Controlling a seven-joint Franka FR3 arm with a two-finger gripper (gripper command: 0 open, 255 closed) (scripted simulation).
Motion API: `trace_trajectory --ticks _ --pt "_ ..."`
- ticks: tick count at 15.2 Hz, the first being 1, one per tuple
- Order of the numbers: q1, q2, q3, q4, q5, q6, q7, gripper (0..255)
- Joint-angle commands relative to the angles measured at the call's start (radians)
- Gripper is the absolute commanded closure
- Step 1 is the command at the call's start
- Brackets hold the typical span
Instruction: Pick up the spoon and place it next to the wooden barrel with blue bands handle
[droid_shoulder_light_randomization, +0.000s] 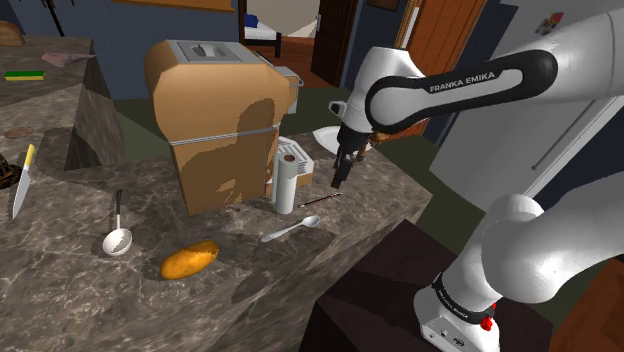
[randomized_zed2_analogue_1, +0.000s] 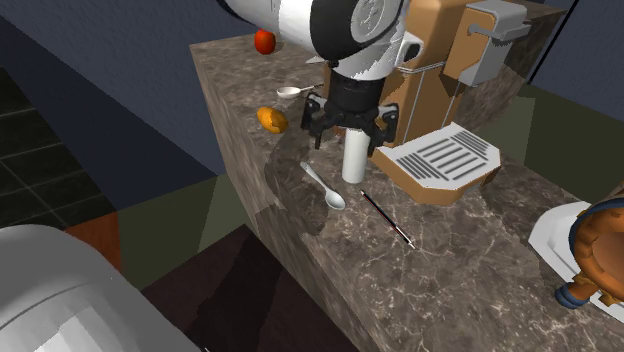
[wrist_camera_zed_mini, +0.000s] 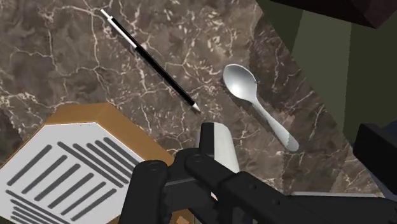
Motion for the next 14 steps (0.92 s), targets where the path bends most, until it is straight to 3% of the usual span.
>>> trace_trajectory --ticks 1,9,14 --pt "0.035 0.071 -0.016 -0.001 0.031 0.072 -0.078 0" --pt "0.173 0.369 -0.052 0.055 0.237 0.283 -0.436 0" --pt "0.212 0.526 -0.024 0.111 0.383 0.356 -0.64 0"
